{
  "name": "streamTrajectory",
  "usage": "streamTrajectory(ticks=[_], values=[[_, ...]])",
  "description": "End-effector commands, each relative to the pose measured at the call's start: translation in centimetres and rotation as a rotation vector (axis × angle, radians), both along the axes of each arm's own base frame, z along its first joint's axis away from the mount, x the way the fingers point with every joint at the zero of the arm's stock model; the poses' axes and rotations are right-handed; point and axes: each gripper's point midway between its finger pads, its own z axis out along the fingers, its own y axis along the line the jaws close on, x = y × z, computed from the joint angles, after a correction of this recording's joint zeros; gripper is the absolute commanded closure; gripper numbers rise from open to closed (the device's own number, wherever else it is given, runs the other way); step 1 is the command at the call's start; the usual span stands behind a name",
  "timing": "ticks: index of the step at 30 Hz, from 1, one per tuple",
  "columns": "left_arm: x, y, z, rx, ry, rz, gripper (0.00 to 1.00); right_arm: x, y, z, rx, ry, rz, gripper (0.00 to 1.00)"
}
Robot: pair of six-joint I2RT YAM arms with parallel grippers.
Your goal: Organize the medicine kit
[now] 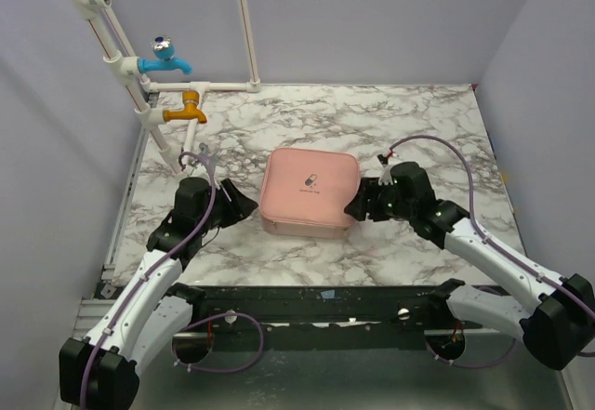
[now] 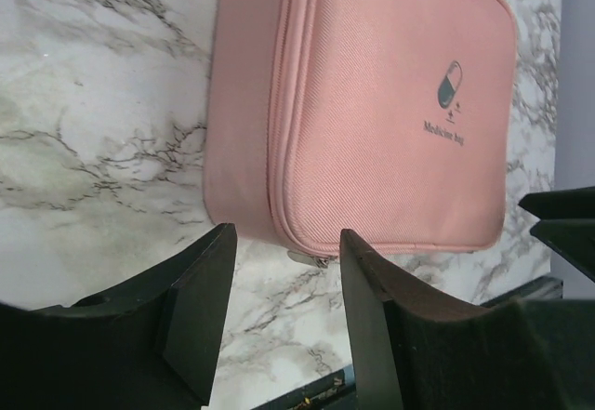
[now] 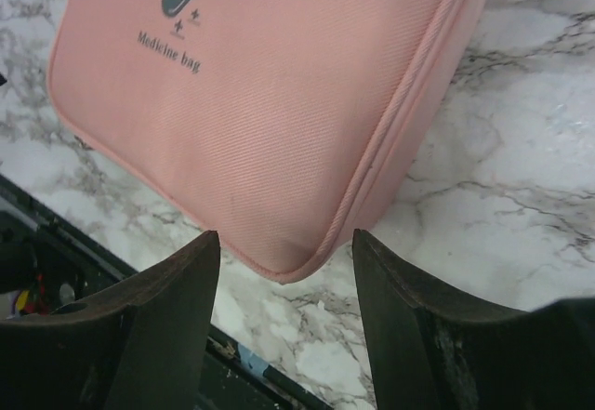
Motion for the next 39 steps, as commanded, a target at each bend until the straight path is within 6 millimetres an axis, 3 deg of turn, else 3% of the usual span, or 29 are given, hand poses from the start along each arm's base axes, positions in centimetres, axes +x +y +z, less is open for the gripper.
streamTrajectory(ticks=[1, 6, 15, 24, 29, 39], values=[[-1.9, -2.4, 2.1, -0.038, -0.026, -0.168, 0.49, -3.5, 2.2, -1.7, 0.011, 0.078, 0.163, 0.38], [-3.2, -3.5, 2.4, -0.054, -0.026, -0.223, 0.48, -5.2, 3.0, -3.4, -0.037, 0.086, 0.194, 0.38], [-4.5, -6.8, 2.9, -0.042, -0.012, -0.319, 0.47, -5.2, 2.2, -4.8, -0.115, 0.072, 0.131, 0.40], [-3.8, -9.2, 2.9, -0.021, 0.001, -0.357, 0.45, -6.3, 1.1, -4.7, -0.140, 0.074, 0.116, 0.40], [-3.3, -9.9, 2.7, -0.015, 0.013, -0.365, 0.45, -7.0, 2.2, -5.2, -0.082, 0.085, 0.132, 0.40], [-2.4, -10.4, 2.0, 0.002, 0.031, -0.352, 0.44, -6.2, 4.4, -5.6, -0.090, 0.005, 0.120, 0.40]])
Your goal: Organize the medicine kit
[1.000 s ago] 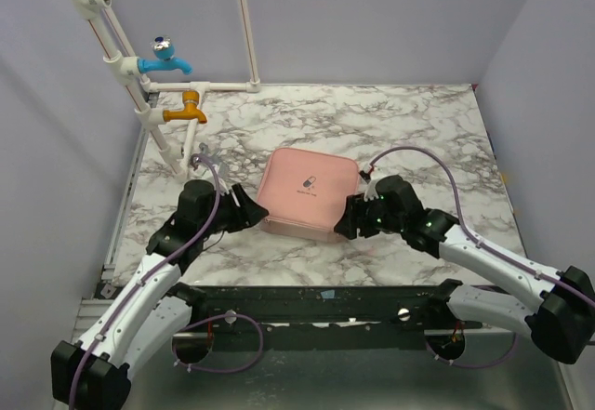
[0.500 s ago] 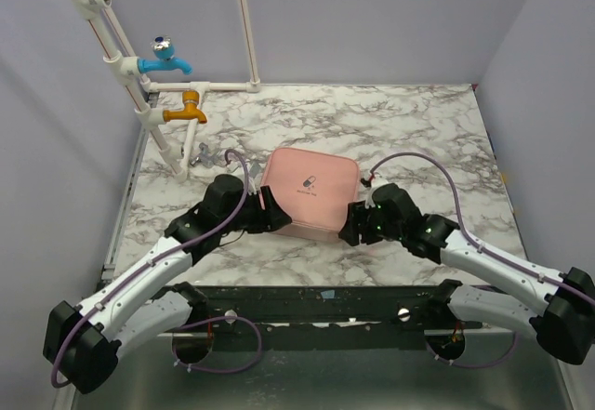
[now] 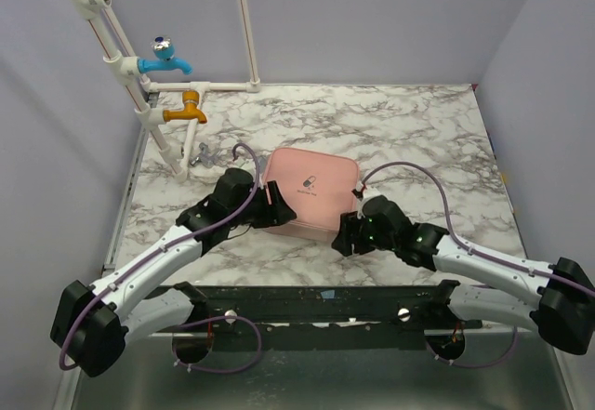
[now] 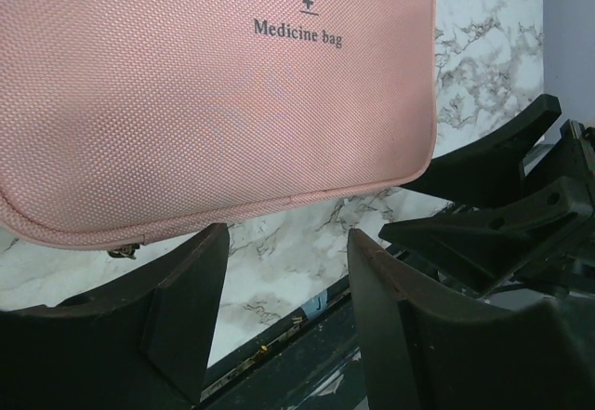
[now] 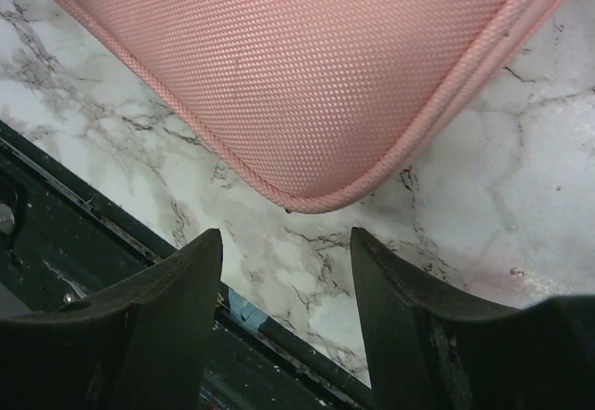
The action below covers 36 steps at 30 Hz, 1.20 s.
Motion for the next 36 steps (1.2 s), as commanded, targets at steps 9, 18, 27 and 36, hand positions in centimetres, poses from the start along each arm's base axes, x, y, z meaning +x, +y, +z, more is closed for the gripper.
streamTrajectory(ticks=[9, 18, 27, 36], values=[[1.4, -0.5, 0.7, 0.004, -0.031, 0.029, 0.44, 2.5, 0.7, -0.3, -0.084, -0.171, -0.117, 0.46], [1.5, -0.6, 0.3, 0.012, -0.018, 0.022, 0.43, 3.6, 0.7, -0.7, -0.094, -0.223, -0.156, 0.55], [1.6, -0.6, 0.3, 0.020, -0.017, 0.020, 0.43, 3.8, 1.0, -1.0, -0.131, -0.247, -0.169, 0.65], [1.6, -0.8, 0.1, 0.023, -0.011, 0.011, 0.43, 4.2, 1.0, -0.5, -0.136, -0.273, -0.191, 0.78]])
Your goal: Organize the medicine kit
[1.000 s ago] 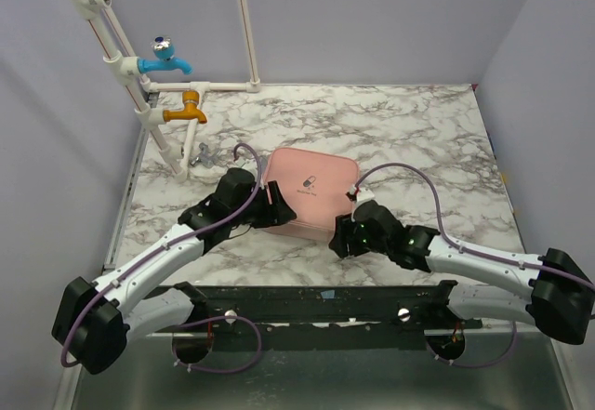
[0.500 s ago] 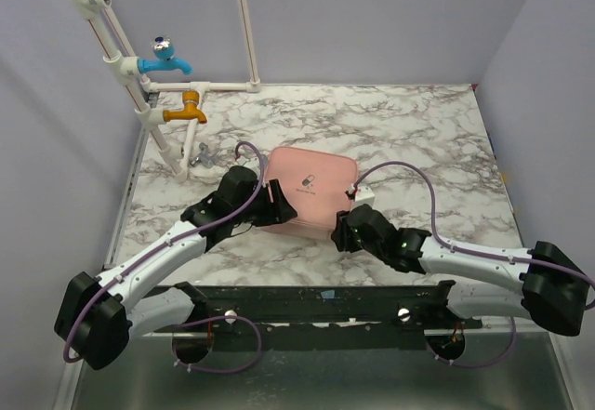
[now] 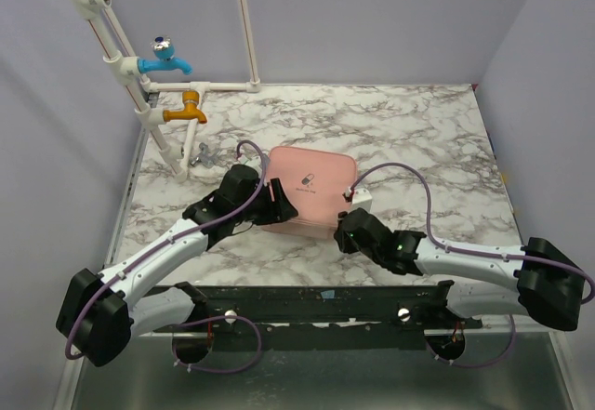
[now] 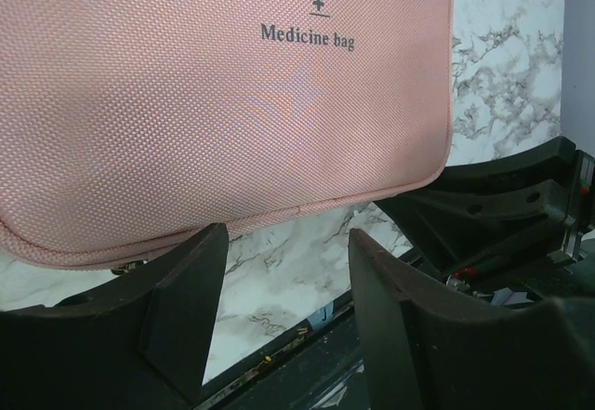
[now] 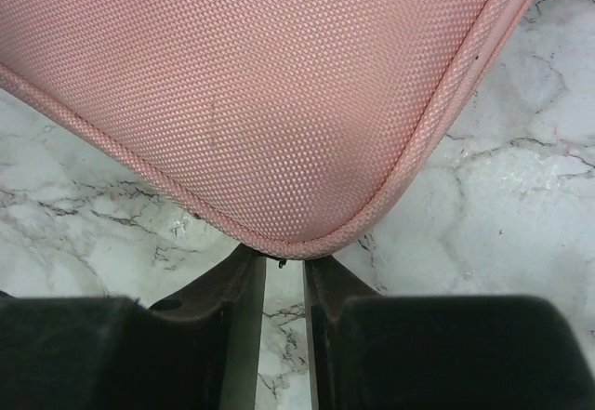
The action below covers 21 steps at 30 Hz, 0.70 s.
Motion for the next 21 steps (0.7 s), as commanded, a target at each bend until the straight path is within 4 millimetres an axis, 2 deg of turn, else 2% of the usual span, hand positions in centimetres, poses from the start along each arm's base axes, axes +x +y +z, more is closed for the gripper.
streamTrajectory(ticks=[1, 5, 10, 15, 21], values=[[0.5, -0.5, 1.2, -0.014, -0.035, -0.008, 0.43, 1.3, 0.1, 1.2, 0.008, -0.059, -0.056, 0.79], [0.5, -0.5, 1.1, -0.013, -0.032, -0.006, 0.43, 1.6, 0.0, 1.2, -0.007, -0.066, -0.068, 0.85], [0.4, -0.5, 1.1, -0.014, -0.033, -0.008, 0.43, 1.8, -0.2, 1.0, -0.037, -0.070, -0.078, 0.99], [0.4, -0.4, 1.1, -0.015, -0.035, -0.010, 0.43, 1.9, -0.6, 1.0, -0.068, -0.080, -0.078, 0.99], [-0.2, -0.4, 1.7, -0.026, -0.032, -0.022, 0.43, 0.8, 1.0, 1.5, -0.027, -0.085, 0.021, 0.99]])
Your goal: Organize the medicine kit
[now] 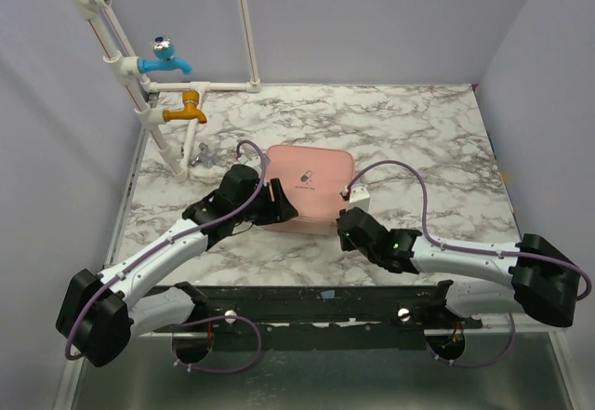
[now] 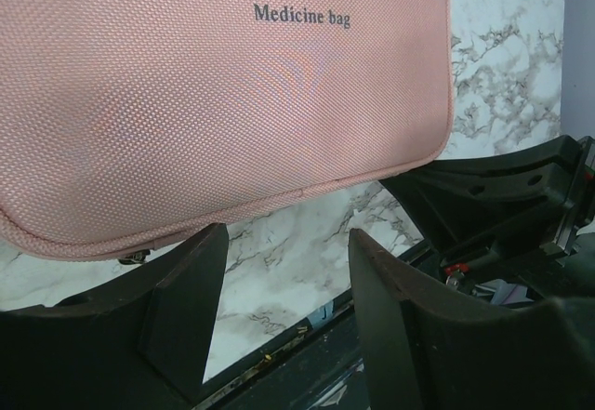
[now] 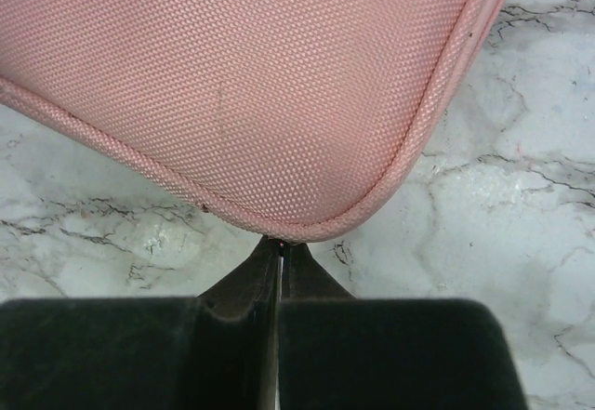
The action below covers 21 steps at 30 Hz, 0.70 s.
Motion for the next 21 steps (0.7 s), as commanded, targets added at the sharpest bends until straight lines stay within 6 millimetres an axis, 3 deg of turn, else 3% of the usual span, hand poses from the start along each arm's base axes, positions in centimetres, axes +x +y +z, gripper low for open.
streamTrajectory(ticks=[1, 6, 14, 21], values=[[-0.4, -0.3, 1.7, -0.026, -0.028, -0.023, 0.43, -0.4, 1.7, 1.5, 0.037, -0.042, 0.066, 0.99], [-1.3, -0.2, 1.7, -0.042, -0.007, -0.038, 0.38, -1.3, 2.6, 1.4, 0.024, -0.060, 0.098, 0.99], [-1.8, 0.5, 1.1, -0.028, 0.004, -0.018, 0.38, -1.1, 2.2, 1.7, 0.000, -0.082, 0.061, 0.99], [-2.8, 1.1, 0.4, -0.042, 0.061, 0.018, 0.34, -3.2, 4.0, 1.2, 0.001, -0.082, 0.141, 0.99]])
